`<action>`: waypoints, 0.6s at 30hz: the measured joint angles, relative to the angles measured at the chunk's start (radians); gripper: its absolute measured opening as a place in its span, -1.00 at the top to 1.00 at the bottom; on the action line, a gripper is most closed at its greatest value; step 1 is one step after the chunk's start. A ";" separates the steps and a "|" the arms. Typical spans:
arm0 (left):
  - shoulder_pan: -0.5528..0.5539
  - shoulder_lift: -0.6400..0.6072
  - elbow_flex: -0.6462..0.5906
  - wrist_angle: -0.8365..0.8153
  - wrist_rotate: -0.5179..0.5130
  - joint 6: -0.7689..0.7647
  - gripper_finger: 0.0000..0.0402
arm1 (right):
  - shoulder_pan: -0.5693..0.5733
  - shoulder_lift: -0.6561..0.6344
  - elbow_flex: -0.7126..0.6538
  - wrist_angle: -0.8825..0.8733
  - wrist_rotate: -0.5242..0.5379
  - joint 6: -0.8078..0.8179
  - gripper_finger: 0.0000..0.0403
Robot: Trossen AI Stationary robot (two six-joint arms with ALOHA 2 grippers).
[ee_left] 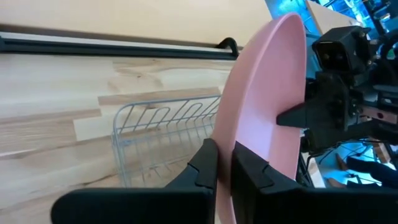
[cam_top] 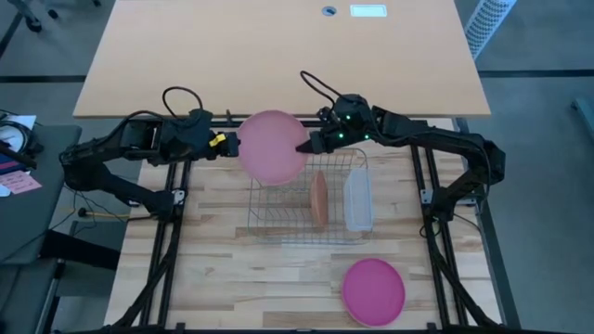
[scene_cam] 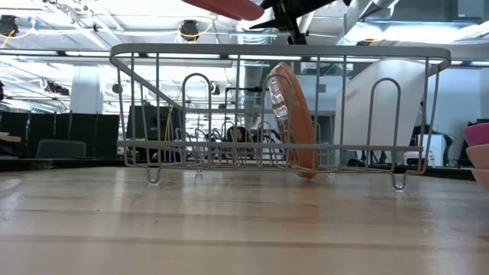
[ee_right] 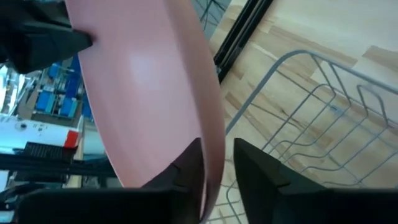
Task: Sort dishes
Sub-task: Put the light pink plate in the dish rack
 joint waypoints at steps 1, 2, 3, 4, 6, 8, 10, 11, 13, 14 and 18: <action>0.000 0.000 0.000 0.000 0.000 0.000 0.95 | 0.000 0.000 0.000 0.000 -0.006 -0.001 0.44; 0.000 0.000 0.000 0.000 0.000 0.000 0.95 | 0.000 0.000 0.000 0.000 -0.012 -0.002 0.39; 0.000 0.000 0.000 -0.001 0.000 -0.001 0.95 | 0.000 0.000 0.000 0.000 -0.017 -0.009 0.33; 0.000 0.000 0.000 -0.005 0.000 -0.001 0.96 | 0.000 0.000 0.000 0.000 -0.021 -0.021 0.27; 0.000 0.000 0.000 -0.014 0.000 -0.003 0.96 | 0.000 0.000 0.000 0.000 -0.025 -0.043 0.17; 0.000 0.000 0.000 -0.016 0.000 -0.003 0.96 | 0.000 0.001 0.000 0.000 -0.024 -0.053 0.07; 0.000 0.000 0.000 -0.016 -0.001 -0.003 0.96 | 0.000 0.001 0.000 -0.001 -0.032 -0.066 0.00; 0.000 0.001 0.000 -0.015 -0.001 -0.003 0.96 | -0.001 0.001 0.000 0.000 -0.053 -0.076 -0.03; -0.001 0.001 0.000 -0.014 0.000 -0.003 0.96 | -0.006 -0.003 0.000 -0.002 -0.098 -0.085 -0.07; -0.001 0.001 0.000 -0.013 0.000 -0.004 0.96 | -0.010 -0.004 0.000 -0.001 -0.119 -0.087 -0.08; -0.001 0.002 0.000 -0.010 0.000 -0.011 0.96 | -0.016 -0.006 0.000 -0.014 -0.174 -0.089 -0.10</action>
